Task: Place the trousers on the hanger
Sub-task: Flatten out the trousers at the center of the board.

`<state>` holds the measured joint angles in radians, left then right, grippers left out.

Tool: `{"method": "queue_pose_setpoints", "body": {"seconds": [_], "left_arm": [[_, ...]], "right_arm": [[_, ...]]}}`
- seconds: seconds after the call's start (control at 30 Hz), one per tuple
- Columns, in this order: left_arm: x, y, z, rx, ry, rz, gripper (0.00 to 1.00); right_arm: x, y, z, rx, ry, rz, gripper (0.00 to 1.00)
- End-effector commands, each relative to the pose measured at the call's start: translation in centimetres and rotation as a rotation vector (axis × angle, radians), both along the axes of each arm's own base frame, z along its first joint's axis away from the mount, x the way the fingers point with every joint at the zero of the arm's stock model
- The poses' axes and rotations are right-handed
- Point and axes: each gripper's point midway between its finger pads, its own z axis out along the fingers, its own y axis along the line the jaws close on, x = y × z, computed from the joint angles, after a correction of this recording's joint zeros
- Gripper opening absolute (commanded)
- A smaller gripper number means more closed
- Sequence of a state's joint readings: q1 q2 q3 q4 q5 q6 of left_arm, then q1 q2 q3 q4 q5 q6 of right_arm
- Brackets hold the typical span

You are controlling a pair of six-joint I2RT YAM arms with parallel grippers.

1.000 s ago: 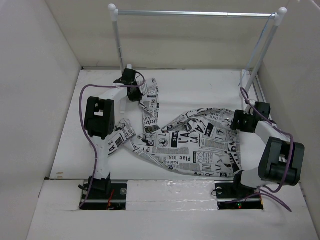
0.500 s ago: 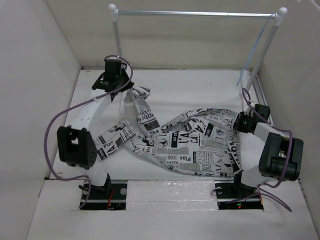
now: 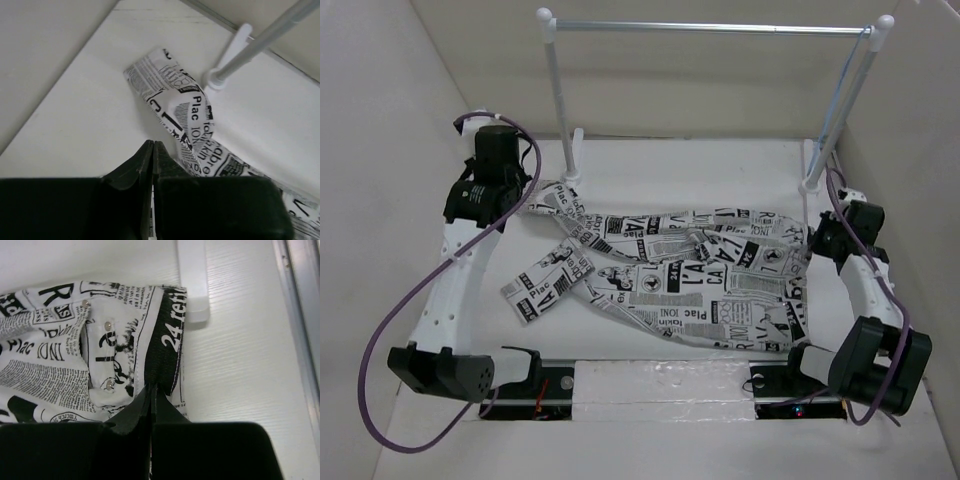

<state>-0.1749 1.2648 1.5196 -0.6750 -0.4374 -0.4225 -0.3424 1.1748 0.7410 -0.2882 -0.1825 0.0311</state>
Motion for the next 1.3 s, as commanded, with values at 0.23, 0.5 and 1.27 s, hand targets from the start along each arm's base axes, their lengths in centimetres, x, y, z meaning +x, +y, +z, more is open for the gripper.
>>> {"method": "queue_pose_setpoints", "body": {"seconds": [0.23,0.5,1.27], "left_arm": [[-1.5,1.8,-10.5,-0.056,0.172,0.117,0.36],[5.3,3.2,-17.4,-0.471,0.145,0.171,0.61],[11.5,10.2,-29.9,-0.494,0.315,0.424,0.00]], "right_arm": [[3.7,-5.5,1.8,-0.088,-0.021,-0.142,0.00],[4.6,-5.0,2.3,-0.056,-0.053,-0.098,0.00],[4.7,-3.9,2.0,-0.045,-0.095,0.006,0.00]]}}
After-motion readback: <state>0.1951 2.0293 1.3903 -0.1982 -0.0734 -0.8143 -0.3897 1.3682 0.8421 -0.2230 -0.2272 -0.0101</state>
